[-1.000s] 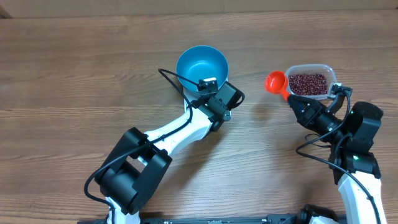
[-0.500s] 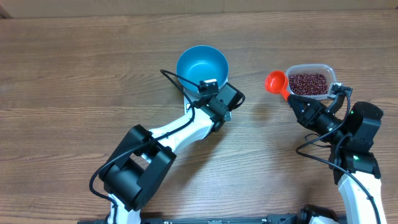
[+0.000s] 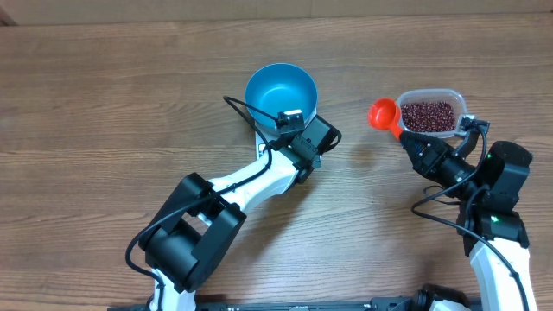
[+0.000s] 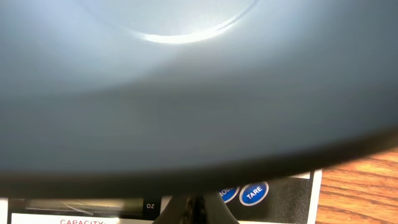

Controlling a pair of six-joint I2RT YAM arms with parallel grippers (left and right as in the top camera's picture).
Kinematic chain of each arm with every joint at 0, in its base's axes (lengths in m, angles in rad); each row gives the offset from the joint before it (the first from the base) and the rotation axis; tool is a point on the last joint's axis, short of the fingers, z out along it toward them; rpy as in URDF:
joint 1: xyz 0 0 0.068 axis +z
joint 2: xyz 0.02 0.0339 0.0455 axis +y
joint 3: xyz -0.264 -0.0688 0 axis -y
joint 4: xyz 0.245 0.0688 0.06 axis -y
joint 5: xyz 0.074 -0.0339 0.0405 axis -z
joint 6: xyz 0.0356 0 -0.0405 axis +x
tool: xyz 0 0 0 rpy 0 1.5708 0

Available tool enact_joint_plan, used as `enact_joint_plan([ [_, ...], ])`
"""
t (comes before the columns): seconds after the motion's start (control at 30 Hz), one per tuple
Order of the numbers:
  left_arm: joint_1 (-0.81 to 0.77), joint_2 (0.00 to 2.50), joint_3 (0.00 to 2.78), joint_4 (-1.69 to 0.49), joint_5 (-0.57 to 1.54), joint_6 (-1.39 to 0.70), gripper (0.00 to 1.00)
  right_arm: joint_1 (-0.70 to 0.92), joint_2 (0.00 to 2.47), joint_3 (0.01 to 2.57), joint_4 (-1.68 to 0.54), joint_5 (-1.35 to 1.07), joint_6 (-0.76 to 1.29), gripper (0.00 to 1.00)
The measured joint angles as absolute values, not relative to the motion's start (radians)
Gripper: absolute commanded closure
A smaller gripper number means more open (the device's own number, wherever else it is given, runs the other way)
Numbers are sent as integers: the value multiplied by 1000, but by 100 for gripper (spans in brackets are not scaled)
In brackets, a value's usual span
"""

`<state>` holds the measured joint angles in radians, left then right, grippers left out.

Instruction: Scoop item into bowl and weigh 150g on scale

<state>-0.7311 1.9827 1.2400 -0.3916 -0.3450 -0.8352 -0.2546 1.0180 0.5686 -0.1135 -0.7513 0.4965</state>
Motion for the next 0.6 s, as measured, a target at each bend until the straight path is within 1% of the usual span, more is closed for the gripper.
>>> enact_joint_plan([
  [0.2, -731, 1983, 1243, -398, -344, -828, 96, -255, 1018, 569, -113, -752, 496, 96],
  [0.33, -731, 1976, 1260, -483, -326, -808, 96, -255, 1018, 569, -113, -752, 496, 96],
  [0.5, -731, 1919, 1262, -584, -239, -757, 96, -255, 1018, 569, -130, -752, 496, 96],
  [0.6, -731, 1835, 1266, -622, -186, -717, 96, -255, 1018, 569, -164, -752, 493, 96],
])
